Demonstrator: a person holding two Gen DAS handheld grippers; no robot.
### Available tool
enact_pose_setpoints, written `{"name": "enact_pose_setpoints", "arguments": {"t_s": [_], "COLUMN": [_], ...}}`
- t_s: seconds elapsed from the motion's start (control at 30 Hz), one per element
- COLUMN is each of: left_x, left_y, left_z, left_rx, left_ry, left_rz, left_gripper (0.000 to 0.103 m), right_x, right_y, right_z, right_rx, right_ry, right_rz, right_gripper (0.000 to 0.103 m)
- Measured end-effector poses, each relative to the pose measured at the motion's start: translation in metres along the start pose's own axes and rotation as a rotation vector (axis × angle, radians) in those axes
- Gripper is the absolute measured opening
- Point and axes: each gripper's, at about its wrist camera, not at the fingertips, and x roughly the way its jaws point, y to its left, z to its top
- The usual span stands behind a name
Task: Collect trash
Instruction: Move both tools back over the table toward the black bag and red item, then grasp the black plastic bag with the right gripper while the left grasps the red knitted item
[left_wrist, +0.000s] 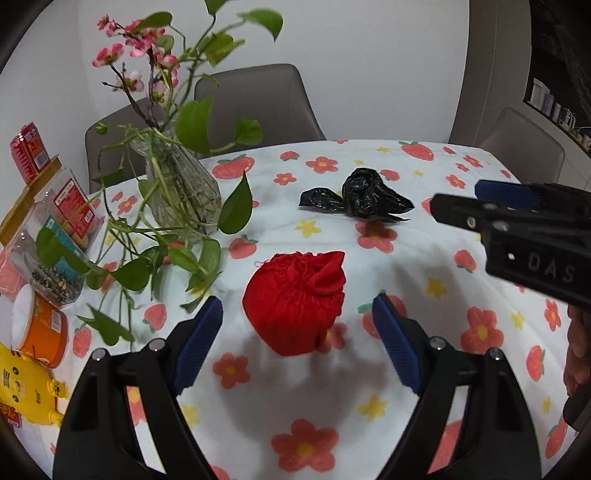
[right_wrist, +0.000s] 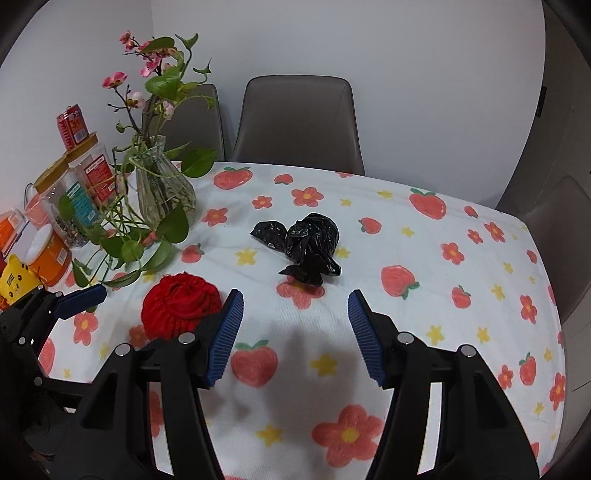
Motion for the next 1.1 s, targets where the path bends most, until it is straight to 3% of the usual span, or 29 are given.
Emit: {"name": "enact_pose_setpoints", "arguments": {"t_s": [0.23, 0.4, 0.47, 0.67, 1.0, 1.07, 1.1], "left_x": [0.046, 0.066, 0.072, 0.085, 0.078, 0.075, 0.075], "left_y": [0.001, 0.006, 0.007, 0.01, 0.018, 0.016, 0.014], "left_z": [0.006, 0.013, 0.017, 0.028, 0.025, 0.022, 0.022], "left_rx": [-0.023, -0.039, -0.04, -0.031, -0.06, -0.042, -0.034], "left_ry": [0.048, 0.028, 0.021, 0.004, 0.028, 0.02, 0.019], "left_rz": [0.004, -0.012, -0.03, -0.042, -0.054, -0.047, -0.045], "left_gripper": [0.083, 0.083, 0.065, 0.053, 0.055, 0.053, 0.052], "right_x": [0.047, 0.072, 0.081, 0.107, 0.121, 0.126, 0.129], "right_y": [-0.009, -0.014, -0.015, -0.015, -0.012, -0.013, -0.013], "right_z": [0.019, 0.026, 0.027, 0.024, 0.021, 0.021, 0.021], "right_rx": [0.006, 0.016, 0.016, 0.009, 0.006, 0.01, 0.008], "right_ry": [0.006, 0.018, 0.026, 0.066, 0.096, 0.117, 0.132], "right_rz": [0.013, 0.011, 0.011, 0.009, 0.01, 0.013, 0.019], "right_gripper": [0.058, 0.061, 0.061, 0.061, 0.061, 0.054, 0.036]}}
